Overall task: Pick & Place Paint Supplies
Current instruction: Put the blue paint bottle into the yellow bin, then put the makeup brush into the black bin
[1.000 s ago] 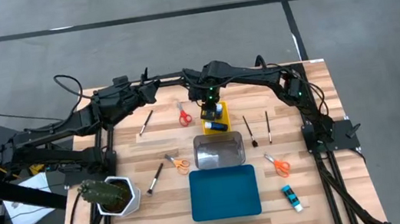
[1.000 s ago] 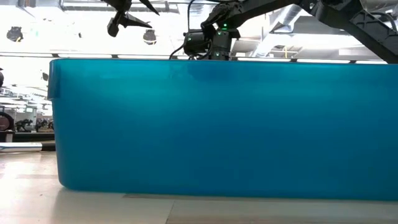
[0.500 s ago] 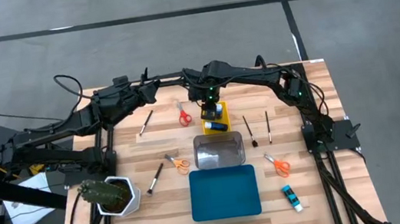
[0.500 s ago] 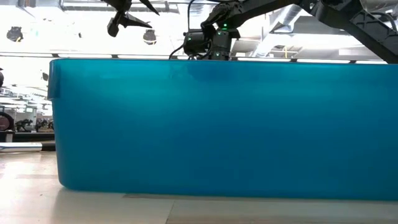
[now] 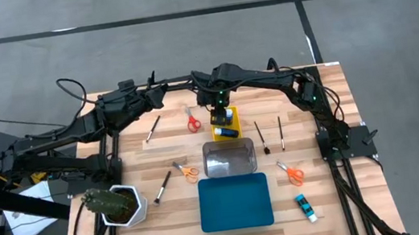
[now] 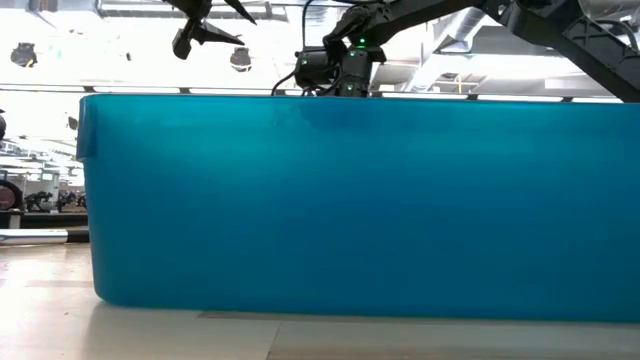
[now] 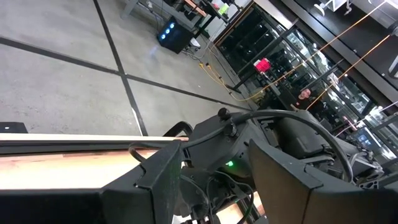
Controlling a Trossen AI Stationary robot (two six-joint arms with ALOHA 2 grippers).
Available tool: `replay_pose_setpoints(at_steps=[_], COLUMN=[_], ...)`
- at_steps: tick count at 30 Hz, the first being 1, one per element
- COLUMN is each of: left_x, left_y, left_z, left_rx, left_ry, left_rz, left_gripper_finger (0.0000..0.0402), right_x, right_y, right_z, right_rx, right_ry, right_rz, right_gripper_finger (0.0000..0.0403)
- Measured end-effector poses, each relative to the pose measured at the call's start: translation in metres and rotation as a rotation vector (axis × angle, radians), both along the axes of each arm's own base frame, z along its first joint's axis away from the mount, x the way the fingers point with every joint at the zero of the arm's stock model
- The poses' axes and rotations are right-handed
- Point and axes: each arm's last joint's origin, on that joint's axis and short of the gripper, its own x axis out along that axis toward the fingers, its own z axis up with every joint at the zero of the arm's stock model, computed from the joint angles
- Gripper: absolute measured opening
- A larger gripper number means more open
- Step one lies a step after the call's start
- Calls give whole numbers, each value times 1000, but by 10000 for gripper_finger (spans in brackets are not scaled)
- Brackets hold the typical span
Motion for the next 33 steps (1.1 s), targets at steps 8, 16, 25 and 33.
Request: replay_pose_setpoints(at_steps=[8,16,25,33], left_x=[0,0,1,1], left_y=[0,0,-2,-2], left_z=[0,0,0,0], left_rx=[0,0,15,29], left_ry=[0,0,17,32], left_rz=[-1,-1,-32,-61], left_gripper_finger=[181,181,181,181], right_x=[-7,-11,-32,-59], right_y=[-11,-19,-7,11], right_z=[22,60,93,137], right_rx=[16,118,148,122], right_ry=[-32,-163,-174,-253], right_rz=[-70,-107,-107,-96], right_gripper_finger=[168,168,166,162])
